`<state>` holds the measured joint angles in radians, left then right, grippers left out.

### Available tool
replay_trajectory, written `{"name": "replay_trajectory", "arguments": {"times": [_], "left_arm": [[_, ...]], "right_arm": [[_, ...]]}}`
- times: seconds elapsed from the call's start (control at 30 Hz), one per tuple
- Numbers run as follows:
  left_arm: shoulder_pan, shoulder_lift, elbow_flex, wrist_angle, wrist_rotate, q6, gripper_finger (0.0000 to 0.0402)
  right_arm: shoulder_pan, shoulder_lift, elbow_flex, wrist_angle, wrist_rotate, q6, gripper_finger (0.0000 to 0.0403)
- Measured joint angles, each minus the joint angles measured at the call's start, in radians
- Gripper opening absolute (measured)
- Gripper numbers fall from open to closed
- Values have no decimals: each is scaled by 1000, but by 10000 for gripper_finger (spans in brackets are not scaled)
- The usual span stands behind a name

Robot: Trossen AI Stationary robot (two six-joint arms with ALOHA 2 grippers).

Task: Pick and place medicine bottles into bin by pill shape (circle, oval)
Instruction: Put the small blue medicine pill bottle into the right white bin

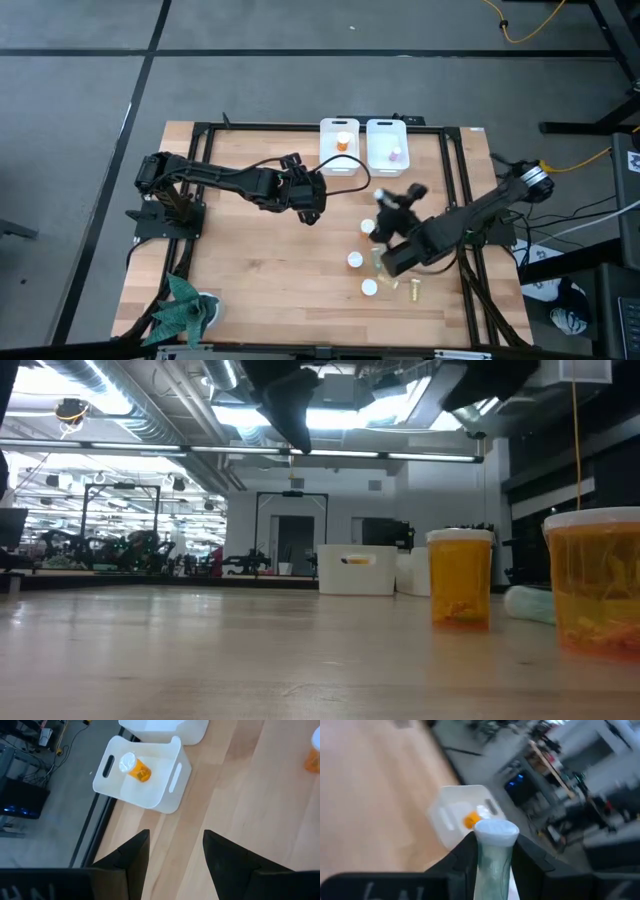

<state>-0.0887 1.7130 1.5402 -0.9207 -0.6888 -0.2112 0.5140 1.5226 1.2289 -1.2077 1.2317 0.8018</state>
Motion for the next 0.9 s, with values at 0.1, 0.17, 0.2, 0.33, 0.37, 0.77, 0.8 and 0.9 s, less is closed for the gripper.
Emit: {"name": "replay_trajectory", "arguments": {"times": [0.1,0.17,0.2,0.33,0.37,0.77,0.8,0.9], "left_arm": [[0,0,0,-30,0,-18,176],[0,0,0,-42,0,-27,176],[0,0,0,-42,0,-29,176],[0,0,0,-42,0,-33,176],[0,0,0,-43,0,-33,176],[0,0,0,-44,0,-33,176],[0,0,0,-44,0,-33,176],[0,0,0,-44,0,-34,176]], "right_arm": [[-1,-61,-38,-138,12,249,98],[0,-104,-86,-167,18,381,99],[0,-126,-119,-168,16,428,99],[0,-203,-275,-80,-14,576,99],[0,-220,-315,-30,-24,602,98],[-84,-363,-612,884,-469,-8,98],[-97,-364,-632,1007,-521,-120,98],[-138,-361,-704,1418,-698,-430,98]]}}
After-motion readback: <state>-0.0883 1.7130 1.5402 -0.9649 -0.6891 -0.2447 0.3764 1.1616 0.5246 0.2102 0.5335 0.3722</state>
